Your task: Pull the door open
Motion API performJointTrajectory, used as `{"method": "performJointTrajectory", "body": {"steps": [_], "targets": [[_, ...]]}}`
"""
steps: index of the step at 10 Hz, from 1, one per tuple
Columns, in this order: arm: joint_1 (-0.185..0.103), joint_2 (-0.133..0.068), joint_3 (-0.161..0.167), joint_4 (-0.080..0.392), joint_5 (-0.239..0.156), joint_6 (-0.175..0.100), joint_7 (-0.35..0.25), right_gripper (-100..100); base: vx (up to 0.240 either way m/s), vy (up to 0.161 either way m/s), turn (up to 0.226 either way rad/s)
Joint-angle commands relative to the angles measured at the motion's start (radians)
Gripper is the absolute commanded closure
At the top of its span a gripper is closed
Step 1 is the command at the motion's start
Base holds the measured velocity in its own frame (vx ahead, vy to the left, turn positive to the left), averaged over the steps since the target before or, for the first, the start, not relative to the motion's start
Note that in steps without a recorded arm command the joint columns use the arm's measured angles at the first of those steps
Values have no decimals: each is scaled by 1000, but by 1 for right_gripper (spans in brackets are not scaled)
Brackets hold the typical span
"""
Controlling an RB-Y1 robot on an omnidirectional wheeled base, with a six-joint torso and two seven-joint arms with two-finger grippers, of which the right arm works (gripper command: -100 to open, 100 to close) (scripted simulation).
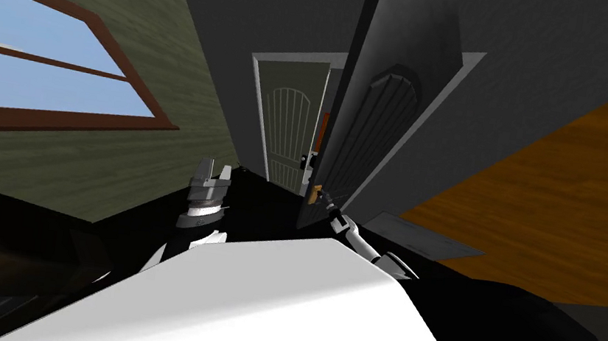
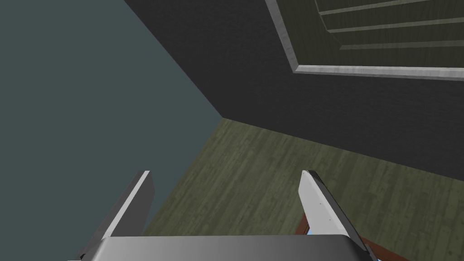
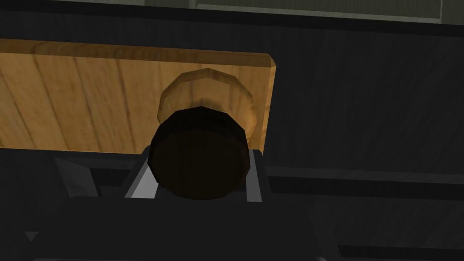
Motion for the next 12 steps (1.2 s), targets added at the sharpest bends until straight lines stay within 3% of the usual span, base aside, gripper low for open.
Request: {"method": "performJointTrajectory", "body": {"steps": [1, 3, 7, 8, 9, 12], "targets": [[12, -26, 26, -11, 1, -34, -21, 100, -213, -148, 146], [27, -62, 55, -22, 1, -73, -46, 100, -194, -150, 119], [47, -113, 96, -38, 0, -128, -82, 100, -171, -132, 75], [47, -112, 80, -40, -2, -110, -72, 100, -69, -71, 6], [57, -133, 102, -39, 5, -146, -86, 100, -43, -38, -94], [72, -174, 142, -40, 20, -220, -110, 100, -29, -47, -88]]}}
